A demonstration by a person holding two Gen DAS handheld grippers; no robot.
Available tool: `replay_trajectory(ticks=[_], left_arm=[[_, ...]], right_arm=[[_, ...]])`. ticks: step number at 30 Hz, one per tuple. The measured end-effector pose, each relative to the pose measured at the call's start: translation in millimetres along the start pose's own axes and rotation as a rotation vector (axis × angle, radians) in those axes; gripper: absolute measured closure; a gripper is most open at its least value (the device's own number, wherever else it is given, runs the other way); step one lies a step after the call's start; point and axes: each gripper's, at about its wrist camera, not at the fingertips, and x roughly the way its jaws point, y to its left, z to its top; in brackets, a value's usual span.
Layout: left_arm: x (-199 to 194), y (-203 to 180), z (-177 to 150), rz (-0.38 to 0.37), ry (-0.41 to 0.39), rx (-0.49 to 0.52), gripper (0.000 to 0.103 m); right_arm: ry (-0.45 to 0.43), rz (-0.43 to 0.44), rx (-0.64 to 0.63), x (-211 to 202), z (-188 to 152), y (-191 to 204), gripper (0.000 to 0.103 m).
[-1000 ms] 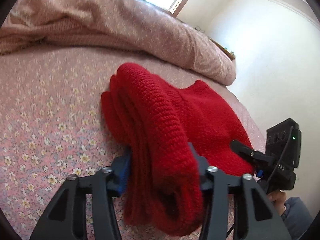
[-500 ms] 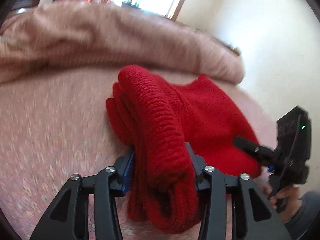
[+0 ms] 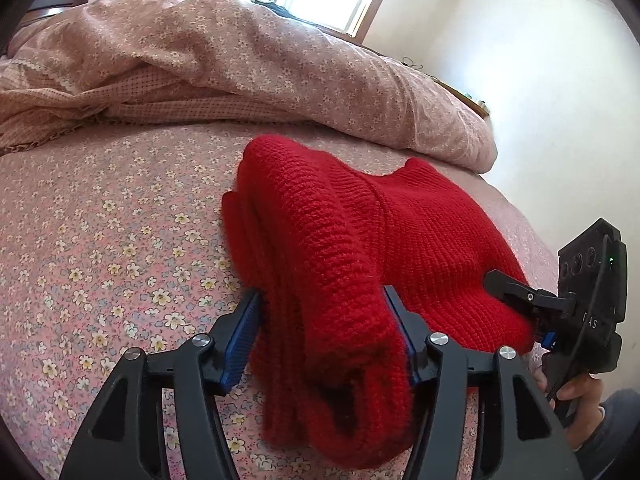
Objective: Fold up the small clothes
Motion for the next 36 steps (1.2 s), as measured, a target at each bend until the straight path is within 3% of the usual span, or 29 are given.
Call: replay_trajectory(ticks=[6,13,18,24,27,36], left_arm=[[-1,-3,-2,0.025,-0.005,0.019,0.043],[3,3,1,0.096,0.013,-0.006,0.014],[1,8,2,0.078,0.025,-0.036,0.013],[-11,-3,8,0.103,-0.004,0.033,0.013],[-28,-13,10,0.137,-0.057,0.062,0.013],[-87,-48,3,0.206,-0.256,0.185,0.013]], right_arm=[[0.0,0.0,-0.001,0,0,0,0.031],[-0.002,-0.004,-0.002,1,1,0,0.028],[-0.012,-0.039,-0.016,0,1,5,0.018],[-0.058,-0.068,-0.04,-9,0,11,0.014],[-0.088,-0.099,-0.077,-16,2,19,0.009],[-0.254,-0.2,-0.457,-48,-11,98,0.004]])
